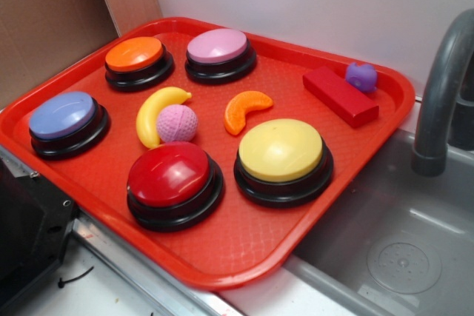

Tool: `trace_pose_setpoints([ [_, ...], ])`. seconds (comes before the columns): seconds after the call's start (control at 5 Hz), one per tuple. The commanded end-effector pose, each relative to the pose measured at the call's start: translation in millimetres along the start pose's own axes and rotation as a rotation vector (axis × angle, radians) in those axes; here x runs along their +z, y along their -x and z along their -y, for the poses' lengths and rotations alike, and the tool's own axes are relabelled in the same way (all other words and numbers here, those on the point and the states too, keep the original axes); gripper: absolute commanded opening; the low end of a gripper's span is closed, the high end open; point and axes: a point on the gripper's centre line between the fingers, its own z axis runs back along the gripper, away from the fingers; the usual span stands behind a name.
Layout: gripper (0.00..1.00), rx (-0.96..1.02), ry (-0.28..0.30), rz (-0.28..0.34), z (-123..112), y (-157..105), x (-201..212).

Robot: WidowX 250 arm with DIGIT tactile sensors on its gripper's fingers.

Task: Push the orange button.

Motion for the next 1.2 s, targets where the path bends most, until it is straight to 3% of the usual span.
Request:
trace_pose_setpoints([
  [0.0, 1.0, 0.0, 0.0, 0.0, 0.0, 0.0, 0.0],
  [0.2, 1.0, 0.149, -0.014, -0.058, -30.2, -45.0, -39.8],
  [0.4, 1.0, 0.243, -0.008, -0.033, -52.8, -69.2, -65.1],
  [0.6, 1.0, 0.312, -0.016, -0.022, -79.0, -79.7, -92.0],
  [0.8, 1.0, 0.224, -0.008, -0.04, -108.4, -81.3, -116.3],
  [1.0, 1.0, 0.172, -0.028, -0.015, -131.8, -86.3, -129.1],
])
